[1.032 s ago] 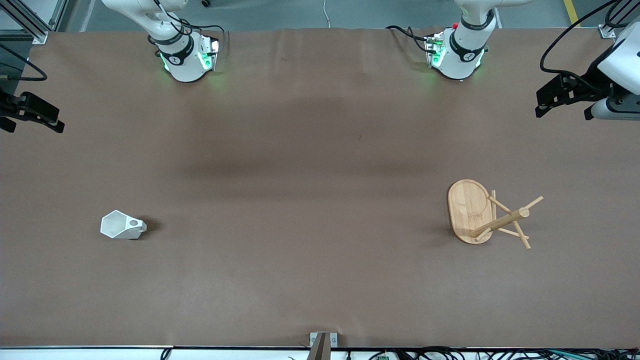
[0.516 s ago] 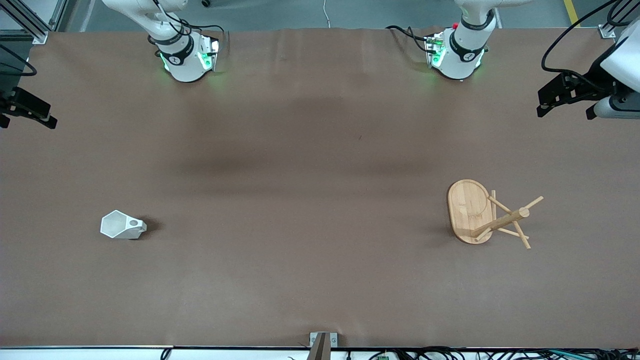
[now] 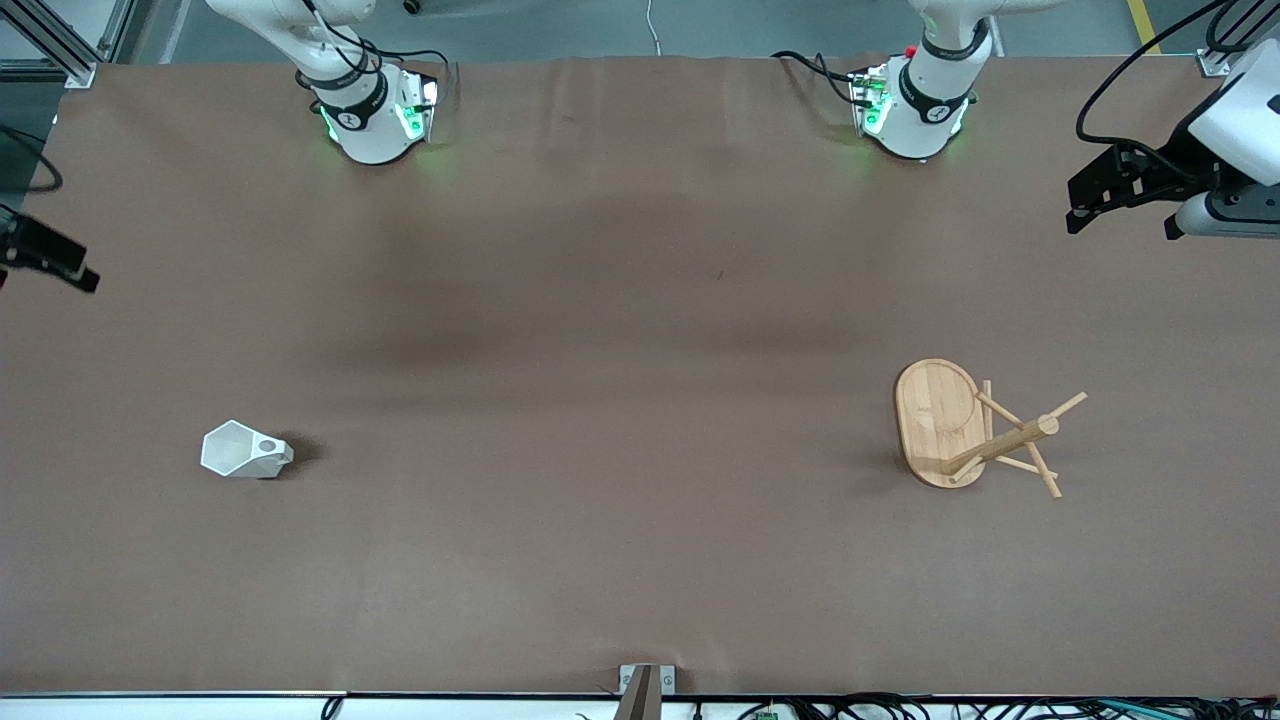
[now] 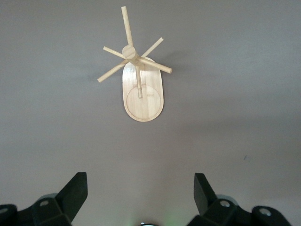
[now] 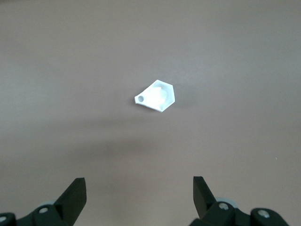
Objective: Hang cup on rack
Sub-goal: 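Reach the right gripper down to the white cup and close on it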
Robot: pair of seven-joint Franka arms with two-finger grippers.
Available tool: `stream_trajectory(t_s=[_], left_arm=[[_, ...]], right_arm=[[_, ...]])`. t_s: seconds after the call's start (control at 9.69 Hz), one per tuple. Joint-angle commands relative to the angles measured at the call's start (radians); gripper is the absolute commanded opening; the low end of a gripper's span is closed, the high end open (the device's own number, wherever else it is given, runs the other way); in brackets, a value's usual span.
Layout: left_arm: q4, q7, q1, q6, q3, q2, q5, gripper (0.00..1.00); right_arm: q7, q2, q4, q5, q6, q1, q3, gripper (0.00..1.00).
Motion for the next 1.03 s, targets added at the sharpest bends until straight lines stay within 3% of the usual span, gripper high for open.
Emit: stream_trajectory(t_s=[0.0, 0.41, 0.62, 0.93], left_arm=[[0.002, 0.015, 0.005, -0.021, -0.003, 0.033, 0.000, 1.00], [0.002, 0.015, 0.008, -0.021, 0.003, 0.033, 0.002, 1.00], [0.002, 0.015, 0.008, -0.021, 0.004, 0.033, 0.002, 1.00], [0.000, 0.013, 0.008, -0.023, 0.006, 0.035, 0.003, 1.00]], right_arm=[[-0.018, 0.135, 0.009, 0.017, 0.101, -0.021, 0.008, 1.00], [-0.203, 0.324, 0.006, 0.023, 0.284, -0.053, 0.011, 0.93], [-0.330, 0.390, -0.006, 0.108, 0.315, -0.093, 0.010, 0.92], [-0.435, 0.436, -0.181, 0.115, 0.570, -0.113, 0.011, 0.90]])
